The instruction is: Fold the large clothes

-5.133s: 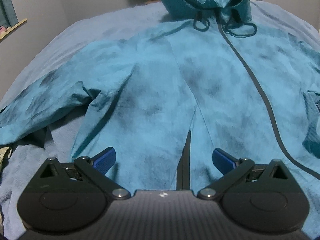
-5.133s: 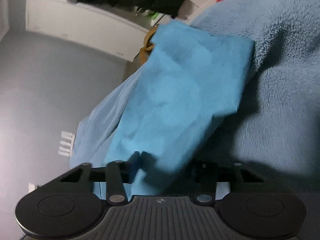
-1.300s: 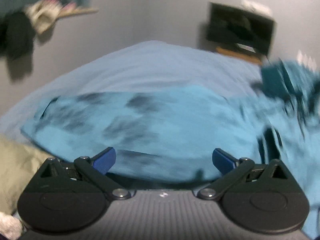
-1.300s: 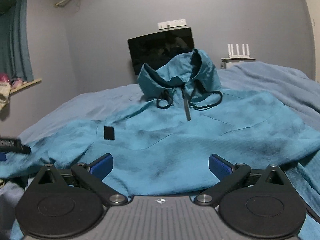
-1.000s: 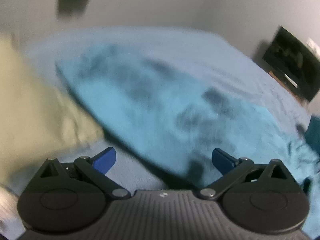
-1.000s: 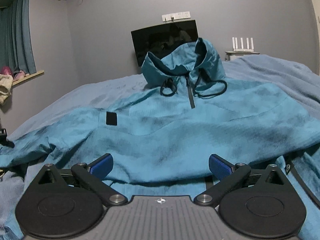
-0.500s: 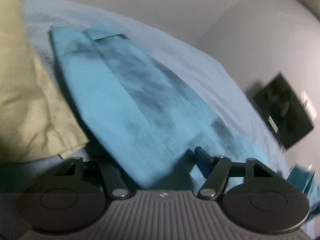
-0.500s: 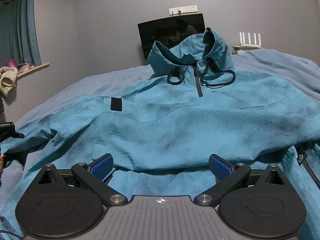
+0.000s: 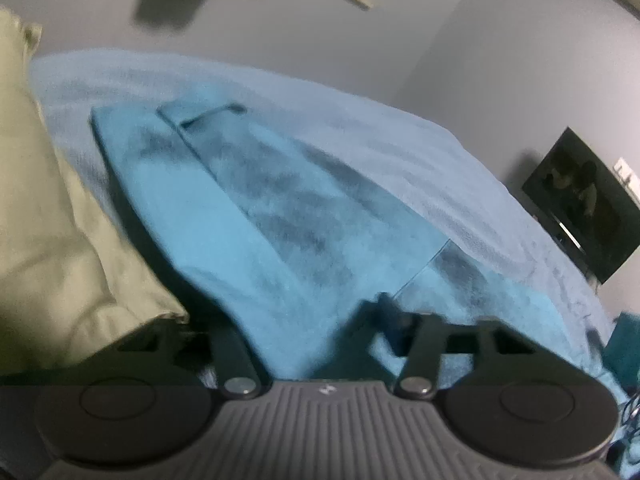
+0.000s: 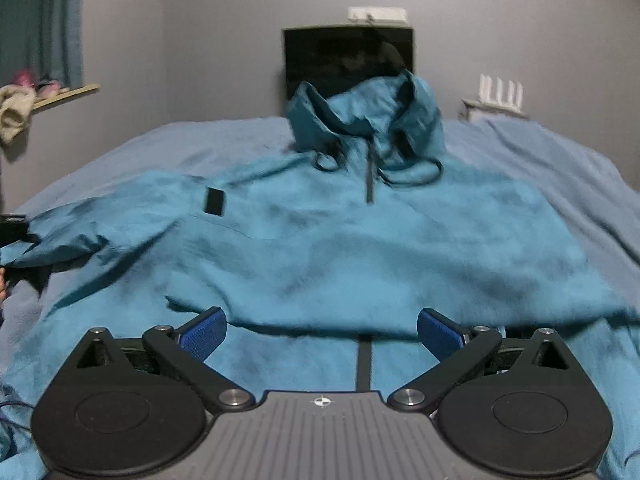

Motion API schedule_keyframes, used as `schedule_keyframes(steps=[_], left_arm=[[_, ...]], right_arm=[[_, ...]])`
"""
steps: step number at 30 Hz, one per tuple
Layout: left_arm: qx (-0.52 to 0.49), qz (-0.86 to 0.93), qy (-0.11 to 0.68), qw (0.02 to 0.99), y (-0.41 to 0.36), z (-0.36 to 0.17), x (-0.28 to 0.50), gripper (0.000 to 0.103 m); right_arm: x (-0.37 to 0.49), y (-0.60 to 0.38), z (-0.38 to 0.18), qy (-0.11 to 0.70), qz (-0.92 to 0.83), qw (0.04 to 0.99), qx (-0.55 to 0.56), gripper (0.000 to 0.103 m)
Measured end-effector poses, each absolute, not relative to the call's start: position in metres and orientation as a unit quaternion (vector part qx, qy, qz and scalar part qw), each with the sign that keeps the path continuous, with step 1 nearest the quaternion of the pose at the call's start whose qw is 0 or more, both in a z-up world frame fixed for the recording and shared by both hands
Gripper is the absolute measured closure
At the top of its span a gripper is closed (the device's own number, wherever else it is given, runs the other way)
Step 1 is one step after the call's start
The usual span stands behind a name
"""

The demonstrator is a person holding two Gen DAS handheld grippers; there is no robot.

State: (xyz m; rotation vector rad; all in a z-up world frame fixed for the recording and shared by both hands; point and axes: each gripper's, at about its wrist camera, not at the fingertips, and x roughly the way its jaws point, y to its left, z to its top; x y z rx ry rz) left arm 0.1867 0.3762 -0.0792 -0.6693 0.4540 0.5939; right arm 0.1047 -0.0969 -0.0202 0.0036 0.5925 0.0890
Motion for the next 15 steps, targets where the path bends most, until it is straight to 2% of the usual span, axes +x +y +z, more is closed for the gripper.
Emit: schedule_keyframes(steps=[2,3,8,15], left_arm=[[-0.314,0.292,0.211,0.878,0.376,-0.075,0.183,0.090],[-0.316,0.292,0.203,0.880,0.375,-0.072,0.180,0.095],[-0.313,0.295,0.150,0.890,0.369,-0.054,0.173,0.103],[-0.249,0.210,0.078,0.942,0.316,0.003,0.168,0.103]], right_arm=[[0.108,-0.102,-0.025,0.296,0.049,0.954,0.025,0.000],[0.109,-0.104,-0.027,0.299,0.055,0.952,0.034,0.000],[0.111,-0.113,-0.034,0.305,0.068,0.947,0.070,0.000],[0.115,-0.114,-0.039,0.313,0.066,0.943,0.095,0.000]])
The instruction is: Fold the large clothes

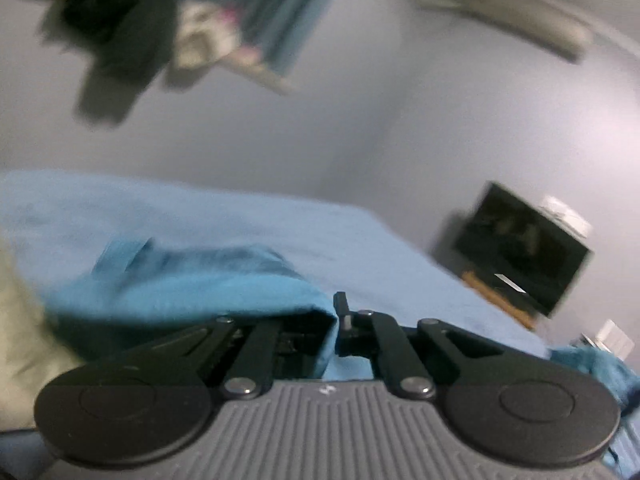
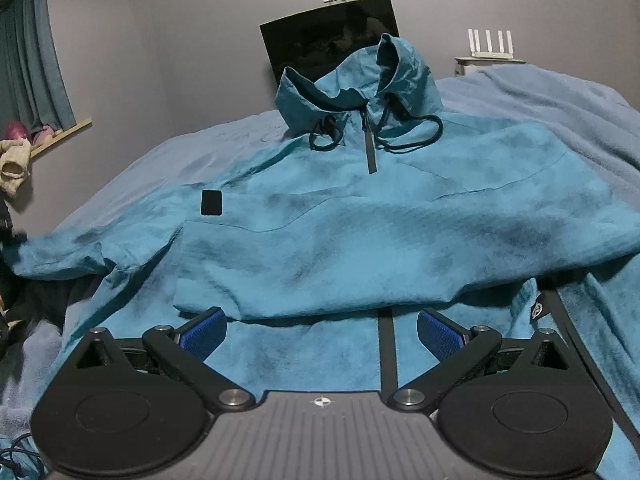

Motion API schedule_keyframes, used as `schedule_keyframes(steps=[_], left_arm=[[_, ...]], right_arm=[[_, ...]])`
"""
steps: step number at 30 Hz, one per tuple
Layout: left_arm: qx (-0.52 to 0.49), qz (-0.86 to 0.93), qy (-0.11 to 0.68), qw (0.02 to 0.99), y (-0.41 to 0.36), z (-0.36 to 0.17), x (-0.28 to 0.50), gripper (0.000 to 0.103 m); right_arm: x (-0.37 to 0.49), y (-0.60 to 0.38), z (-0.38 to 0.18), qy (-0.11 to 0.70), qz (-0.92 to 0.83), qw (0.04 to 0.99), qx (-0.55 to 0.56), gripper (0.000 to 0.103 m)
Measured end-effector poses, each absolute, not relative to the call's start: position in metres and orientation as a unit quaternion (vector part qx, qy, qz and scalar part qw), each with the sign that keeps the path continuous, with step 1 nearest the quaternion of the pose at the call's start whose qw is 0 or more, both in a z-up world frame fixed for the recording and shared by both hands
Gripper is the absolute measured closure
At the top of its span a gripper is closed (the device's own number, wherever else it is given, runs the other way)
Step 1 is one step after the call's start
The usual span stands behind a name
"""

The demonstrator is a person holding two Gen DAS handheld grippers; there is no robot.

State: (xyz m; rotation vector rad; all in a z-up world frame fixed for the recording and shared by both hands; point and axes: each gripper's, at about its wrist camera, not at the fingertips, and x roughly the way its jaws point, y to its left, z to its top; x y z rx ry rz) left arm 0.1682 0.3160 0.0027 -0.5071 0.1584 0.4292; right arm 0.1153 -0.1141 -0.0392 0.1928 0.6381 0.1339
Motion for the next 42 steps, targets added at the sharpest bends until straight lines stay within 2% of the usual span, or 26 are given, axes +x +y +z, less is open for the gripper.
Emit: schedule_keyframes(steps=[6,11,17,22,25,26,27,29,31,36,42], left_arm=[[-0.153,0.070,0.041,0.985,0.228,0.042,0.162,0.103],[-0.089,-0.063,0.033,0.994,0.148,0.054,0.151,0.103],[-0.048,-0.193,0.103,0.975,0.065,0.024,0.153,0.103],[-0.038,-0.237,0.233,0.942,0.031,-0.022,0.171,0.100],[-0.075,-0.199,0.280,0.936,0.050,-0.024,0.179,0.081],[-0.097,-0.192,0.278,0.936,0.059,-0.021,0.178,0.067],[-0.123,-0.180,0.272,0.937,0.071,-0.013,0.168,0.046],[-0.157,-0.140,0.252,0.944,0.100,-0.001,0.155,0.021],[-0.174,-0.107,0.237,0.950,0.118,0.010,0.138,0.020],[-0.163,-0.003,0.281,0.946,0.159,0.008,0.120,0.018],[-0.202,0.036,0.304,0.930,0.195,-0.015,0.136,0.018]], right_arm=[[0.115,-0.109,-0.039,0.312,0.075,0.943,0.087,0.000],[0.115,-0.113,-0.039,0.310,0.065,0.944,0.094,0.000],[0.113,-0.126,-0.041,0.308,0.037,0.943,0.119,0.000],[0.109,-0.134,-0.044,0.301,0.019,0.944,0.135,0.000],[0.107,-0.133,-0.044,0.300,0.013,0.945,0.131,0.000],[0.106,-0.133,-0.043,0.296,0.014,0.946,0.128,0.000],[0.104,-0.131,-0.041,0.293,0.015,0.948,0.125,0.000],[0.101,-0.126,-0.037,0.285,0.025,0.951,0.113,0.000],[0.097,-0.116,-0.030,0.276,0.034,0.956,0.087,0.000],[0.106,-0.075,-0.004,0.265,0.079,0.960,0.045,0.004],[0.143,0.002,0.019,0.252,0.117,0.960,-0.025,0.020]])
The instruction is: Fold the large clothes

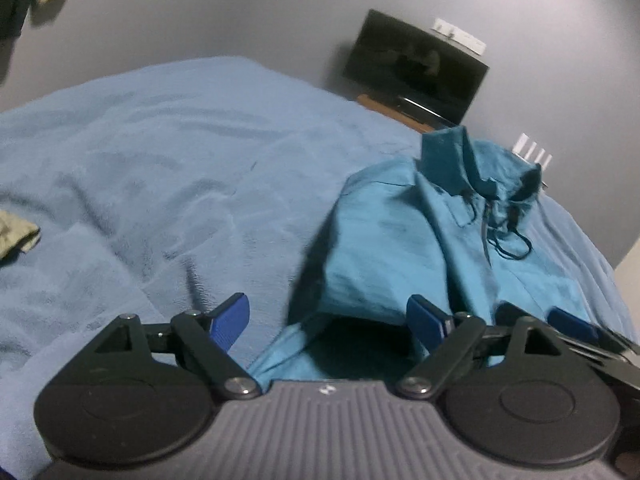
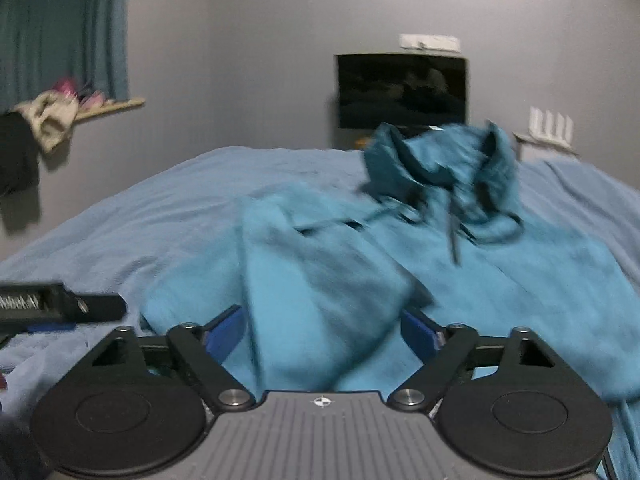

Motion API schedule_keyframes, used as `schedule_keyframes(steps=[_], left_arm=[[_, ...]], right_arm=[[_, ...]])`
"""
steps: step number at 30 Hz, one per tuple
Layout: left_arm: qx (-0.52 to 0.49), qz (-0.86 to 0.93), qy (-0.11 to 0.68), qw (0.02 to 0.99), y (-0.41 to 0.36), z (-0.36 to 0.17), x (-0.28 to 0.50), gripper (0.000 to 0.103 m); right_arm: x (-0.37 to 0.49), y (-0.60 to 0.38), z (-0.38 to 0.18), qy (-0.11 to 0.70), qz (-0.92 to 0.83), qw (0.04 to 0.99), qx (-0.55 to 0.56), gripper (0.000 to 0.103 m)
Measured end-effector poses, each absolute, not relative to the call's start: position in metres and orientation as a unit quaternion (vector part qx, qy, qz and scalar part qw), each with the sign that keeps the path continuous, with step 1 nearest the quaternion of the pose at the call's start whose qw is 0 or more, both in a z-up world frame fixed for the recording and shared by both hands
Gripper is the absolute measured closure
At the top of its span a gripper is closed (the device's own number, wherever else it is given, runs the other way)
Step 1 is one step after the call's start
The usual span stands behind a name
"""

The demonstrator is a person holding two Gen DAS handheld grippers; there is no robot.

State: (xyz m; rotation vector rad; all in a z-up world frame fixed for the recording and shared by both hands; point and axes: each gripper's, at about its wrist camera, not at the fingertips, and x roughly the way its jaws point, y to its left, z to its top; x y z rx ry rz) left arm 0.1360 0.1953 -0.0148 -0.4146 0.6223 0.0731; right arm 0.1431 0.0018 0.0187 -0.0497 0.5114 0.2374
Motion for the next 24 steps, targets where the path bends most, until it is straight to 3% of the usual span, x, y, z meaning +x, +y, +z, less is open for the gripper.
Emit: schedule_keyframes(steps=[6,7,8,11,18,24], left_arm=[[-0.199,0.021,0.304,0.931,0.199,-0.023,0.153,0.018],[-0.196,0.019,0.305,0.932,0.199,-0.023,0.155,0.018],[-0.194,0.018,0.306,0.932,0.198,-0.024,0.156,0.018],[-0.195,0.009,0.316,0.929,0.199,-0.028,0.161,0.018],[-0.184,-0.009,0.320,0.929,0.190,-0.027,0.165,0.018],[-0.160,-0.016,0.325,0.932,0.175,-0.025,0.166,0.018]], right_arm=[[0.188,0.065,0.001,0.288,0.112,0.943,-0.122,0.034],[0.194,0.072,-0.003,0.293,0.100,0.940,-0.145,0.052],[0.199,0.075,-0.007,0.299,0.086,0.936,-0.163,0.080],[0.199,0.058,-0.001,0.287,0.061,0.946,-0.137,0.098],[0.159,-0.066,0.025,0.227,-0.029,0.972,-0.045,0.099],[0.148,-0.166,-0.009,0.292,-0.103,0.948,0.073,0.096]])
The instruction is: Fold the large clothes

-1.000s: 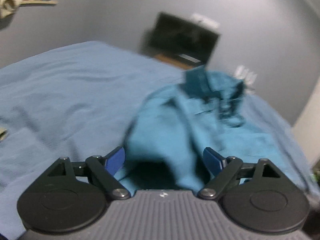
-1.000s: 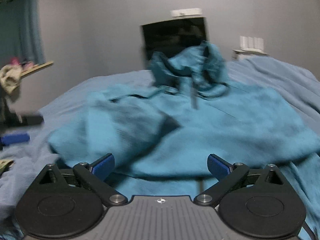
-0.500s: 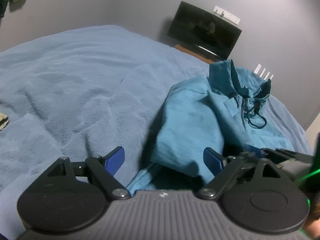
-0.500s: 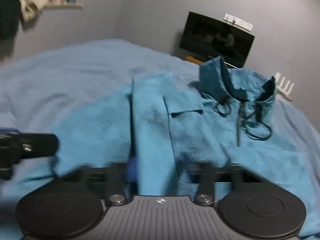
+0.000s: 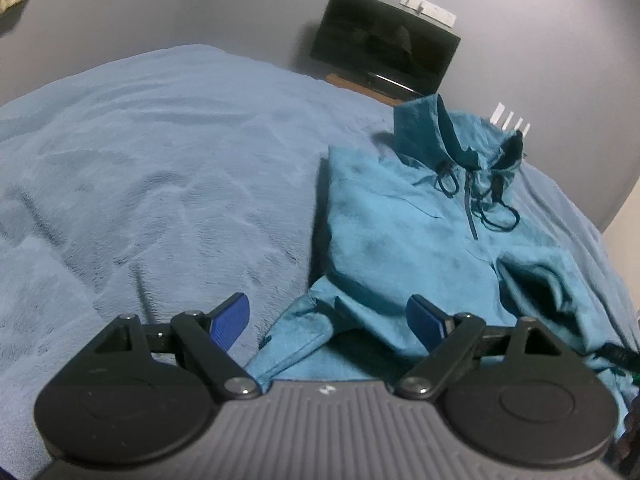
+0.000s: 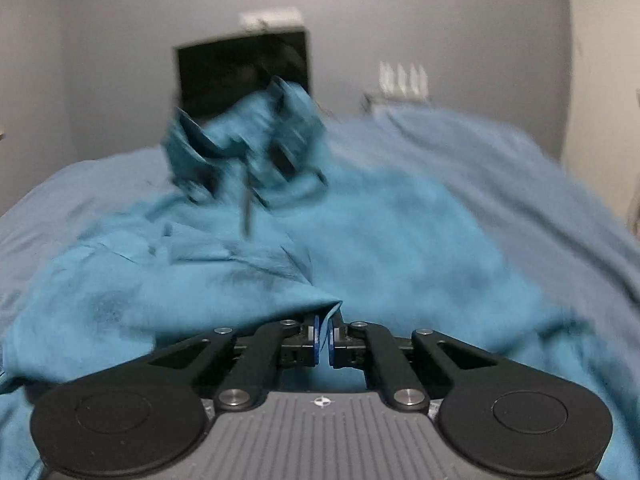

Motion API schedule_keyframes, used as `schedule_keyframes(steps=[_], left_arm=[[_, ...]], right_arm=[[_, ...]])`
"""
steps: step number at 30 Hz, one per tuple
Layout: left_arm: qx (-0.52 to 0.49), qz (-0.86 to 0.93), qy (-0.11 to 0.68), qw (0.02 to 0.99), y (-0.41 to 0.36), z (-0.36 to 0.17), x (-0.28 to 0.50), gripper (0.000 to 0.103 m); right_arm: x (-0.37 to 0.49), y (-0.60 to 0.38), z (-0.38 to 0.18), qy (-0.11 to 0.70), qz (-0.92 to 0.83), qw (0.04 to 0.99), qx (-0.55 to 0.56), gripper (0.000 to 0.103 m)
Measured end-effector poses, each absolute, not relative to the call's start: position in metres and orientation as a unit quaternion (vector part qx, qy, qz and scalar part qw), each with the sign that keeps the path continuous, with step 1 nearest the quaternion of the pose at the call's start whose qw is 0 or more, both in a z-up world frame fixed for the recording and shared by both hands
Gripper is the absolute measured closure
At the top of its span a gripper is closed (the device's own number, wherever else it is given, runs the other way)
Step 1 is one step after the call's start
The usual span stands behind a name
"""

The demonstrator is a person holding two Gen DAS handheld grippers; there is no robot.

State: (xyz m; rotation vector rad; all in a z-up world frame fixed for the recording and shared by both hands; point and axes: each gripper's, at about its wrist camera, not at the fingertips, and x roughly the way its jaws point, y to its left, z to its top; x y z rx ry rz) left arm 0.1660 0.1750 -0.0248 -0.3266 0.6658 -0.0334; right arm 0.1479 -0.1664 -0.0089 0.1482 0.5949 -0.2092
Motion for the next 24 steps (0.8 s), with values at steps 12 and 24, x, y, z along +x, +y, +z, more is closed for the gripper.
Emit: schedule_keyframes(steps=[12,24], left_arm=[[-0.143,-0.022,0.347,0.927,0.164,-0.033,0.170,0.018],[-0.139,-0.028,0.357,0.923,0.161,-0.037,0.174,0.018]], right_arm=[[0.141,-0.120,-0.033,0.281,-0.057,0.951,-0.113,0.024],[0.127,-0.016,-0.063,0.208,0.047,0.895,-0.393,0.018]])
